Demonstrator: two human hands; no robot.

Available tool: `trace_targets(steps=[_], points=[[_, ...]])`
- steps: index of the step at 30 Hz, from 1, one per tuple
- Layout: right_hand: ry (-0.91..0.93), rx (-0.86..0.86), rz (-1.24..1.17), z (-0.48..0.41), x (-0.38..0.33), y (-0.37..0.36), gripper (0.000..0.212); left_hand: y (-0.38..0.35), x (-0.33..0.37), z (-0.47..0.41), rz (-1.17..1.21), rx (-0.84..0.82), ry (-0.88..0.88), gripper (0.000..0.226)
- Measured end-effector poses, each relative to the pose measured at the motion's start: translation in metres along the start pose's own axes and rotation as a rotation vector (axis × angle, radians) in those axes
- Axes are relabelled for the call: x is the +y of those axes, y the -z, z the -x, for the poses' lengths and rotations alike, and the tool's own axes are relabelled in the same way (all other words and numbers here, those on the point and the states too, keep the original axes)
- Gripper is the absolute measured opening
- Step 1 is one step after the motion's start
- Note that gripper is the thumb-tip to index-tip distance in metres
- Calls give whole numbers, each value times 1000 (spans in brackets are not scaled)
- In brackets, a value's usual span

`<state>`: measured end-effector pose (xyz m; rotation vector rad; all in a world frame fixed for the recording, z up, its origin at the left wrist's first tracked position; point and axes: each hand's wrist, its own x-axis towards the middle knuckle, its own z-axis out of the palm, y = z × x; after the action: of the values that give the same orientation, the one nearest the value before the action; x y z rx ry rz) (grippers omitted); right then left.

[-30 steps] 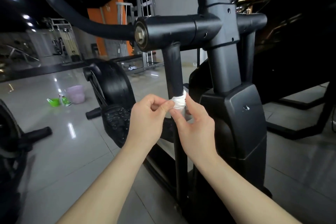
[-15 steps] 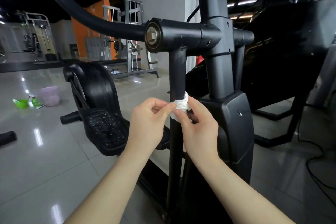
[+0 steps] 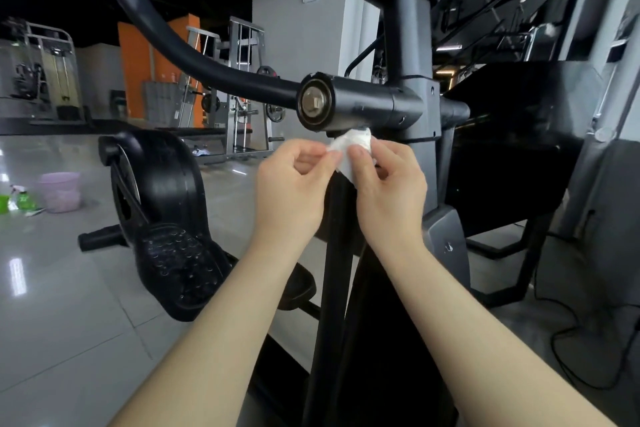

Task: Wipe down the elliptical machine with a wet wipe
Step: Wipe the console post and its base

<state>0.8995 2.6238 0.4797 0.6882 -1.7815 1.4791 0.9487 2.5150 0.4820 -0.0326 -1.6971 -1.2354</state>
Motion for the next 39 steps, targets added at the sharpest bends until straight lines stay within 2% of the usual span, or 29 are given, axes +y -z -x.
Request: trace_targets(steps=[2, 4, 10, 15, 23, 27, 30, 36, 39], points=[[20, -50, 78, -6, -1, -4, 29, 4, -4, 1, 1, -8, 1, 7], [3, -71, 58, -6, -1, -8, 41, 10, -13, 10, 9, -22, 14, 10], [-11, -16, 48, -3, 0, -17, 49, 25, -48, 48, 38, -47, 185, 14], [-75, -64, 48, -12, -5, -17, 32, 20, -48, 49, 48, -84, 219, 17], [-75, -69, 42, 15, 3, -14, 29, 18, -40, 49, 73, -121, 205, 21], [-178, -189, 75, 60, 27, -6, 21, 19, -43, 56, 65, -129, 219, 18], [-222, -261, 131, 67, 35, 0, 28, 16, -44, 60, 57, -142, 225, 18], [-120, -250, 156, 9, 5, -7, 38, 13, -49, 60, 85, -82, 246, 21], [-85, -240, 132, 7, 2, -13, 27, 13, -51, 62, 74, -69, 252, 20]])
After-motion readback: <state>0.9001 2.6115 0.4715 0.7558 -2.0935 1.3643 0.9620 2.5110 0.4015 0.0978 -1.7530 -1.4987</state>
